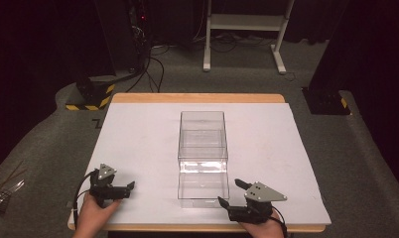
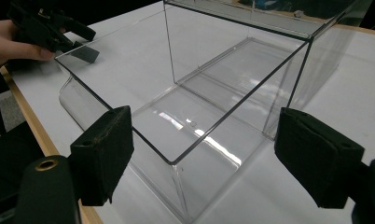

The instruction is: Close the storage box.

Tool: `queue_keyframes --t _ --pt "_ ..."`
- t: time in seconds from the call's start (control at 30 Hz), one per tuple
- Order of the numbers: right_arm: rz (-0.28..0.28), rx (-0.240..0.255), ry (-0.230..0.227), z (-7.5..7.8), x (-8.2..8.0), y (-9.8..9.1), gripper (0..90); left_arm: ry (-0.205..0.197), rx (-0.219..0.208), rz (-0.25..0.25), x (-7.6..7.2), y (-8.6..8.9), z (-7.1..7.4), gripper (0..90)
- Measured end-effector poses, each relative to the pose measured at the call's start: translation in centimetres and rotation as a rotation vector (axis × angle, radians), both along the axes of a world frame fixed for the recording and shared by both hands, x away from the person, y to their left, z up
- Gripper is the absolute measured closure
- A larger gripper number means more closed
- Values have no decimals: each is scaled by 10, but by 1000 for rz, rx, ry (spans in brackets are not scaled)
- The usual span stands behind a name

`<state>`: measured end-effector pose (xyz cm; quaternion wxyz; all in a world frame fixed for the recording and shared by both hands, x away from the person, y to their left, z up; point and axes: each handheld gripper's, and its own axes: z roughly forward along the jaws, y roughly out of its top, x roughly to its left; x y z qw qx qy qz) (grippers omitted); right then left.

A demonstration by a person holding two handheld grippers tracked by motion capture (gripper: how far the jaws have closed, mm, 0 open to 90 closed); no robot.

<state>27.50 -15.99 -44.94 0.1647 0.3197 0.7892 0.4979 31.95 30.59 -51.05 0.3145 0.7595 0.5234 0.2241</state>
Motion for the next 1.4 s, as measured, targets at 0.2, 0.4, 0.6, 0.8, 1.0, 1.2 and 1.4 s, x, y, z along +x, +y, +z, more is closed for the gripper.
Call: queue_keyframes --t 0.2,0.4,0.6,0.8,1.0,1.2,1.4 --pt "-4 7 1 -1 4 2 198 0 0 0 0 0 0 10" --pt "-8 10 10 -3 6 1 199 0 0 0 0 0 0 10" --pt "1 -4 15 -6 5 1 205 0 0 0 0 0 0 10" --pt "12 -21 23 -7 5 1 208 1 0 0 0 0 0 10" --pt "16 -33 33 -10 7 2 215 0 0 0 0 0 0 10" --pt "14 -35 30 -11 8 6 208 0 0 0 0 0 0 10" --pt "-6 -28 28 -11 13 6 203 0 1 -1 0 0 0 10"
